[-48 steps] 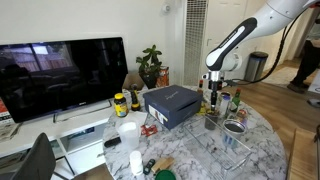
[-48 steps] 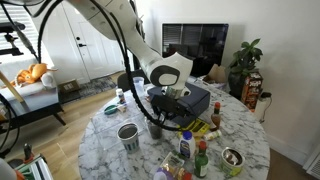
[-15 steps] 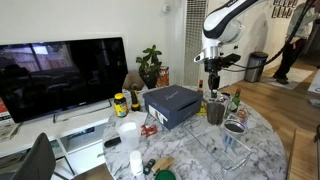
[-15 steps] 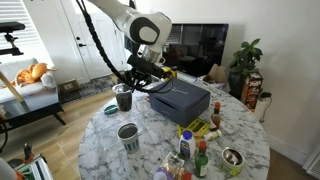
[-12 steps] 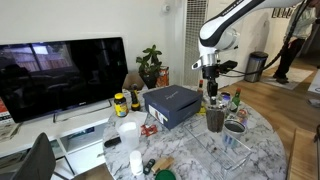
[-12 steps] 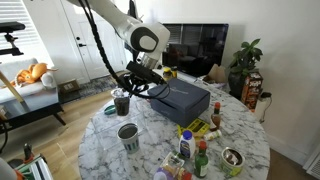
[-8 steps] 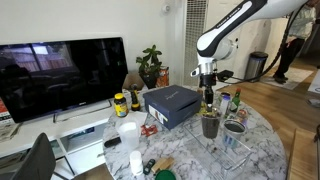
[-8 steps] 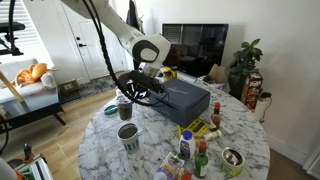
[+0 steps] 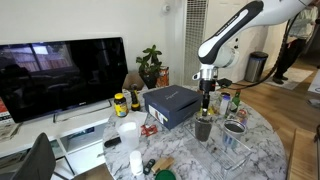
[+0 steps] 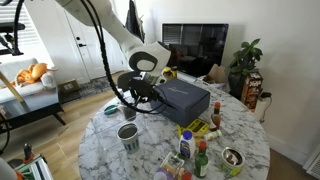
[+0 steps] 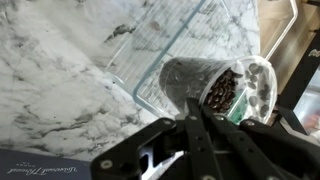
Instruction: Set the storage container upright, then put the two cups inside it
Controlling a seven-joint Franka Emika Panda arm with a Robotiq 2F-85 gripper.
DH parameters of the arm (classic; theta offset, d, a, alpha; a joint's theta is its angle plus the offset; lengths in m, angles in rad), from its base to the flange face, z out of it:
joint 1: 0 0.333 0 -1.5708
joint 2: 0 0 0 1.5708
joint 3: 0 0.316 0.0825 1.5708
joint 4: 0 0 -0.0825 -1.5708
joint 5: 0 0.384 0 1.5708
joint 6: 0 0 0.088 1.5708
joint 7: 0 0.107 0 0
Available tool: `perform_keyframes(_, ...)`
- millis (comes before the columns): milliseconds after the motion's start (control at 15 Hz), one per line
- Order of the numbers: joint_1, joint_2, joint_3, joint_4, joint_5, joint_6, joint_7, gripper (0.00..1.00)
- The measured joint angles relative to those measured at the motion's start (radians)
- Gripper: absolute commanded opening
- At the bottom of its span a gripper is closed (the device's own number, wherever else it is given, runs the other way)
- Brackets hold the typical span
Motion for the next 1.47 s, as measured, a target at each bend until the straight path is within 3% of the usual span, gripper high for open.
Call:
perform_keyframes(533,0.000,-0.014,0.024,-0.124,0.035,0.210,0.004,0.01)
perform_keyframes(867,0.000,-0.016,0.048,-0.164,0.075,0.280,0.021,0.01)
perform_keyframes(1000,0.001,-0.016,0.052,-0.173,0.076,0.293,0.037,0.30)
perform_keyframes(1467,0.001,-0.031,0.060,-0.176,0.076,0.302,0.085,0.81)
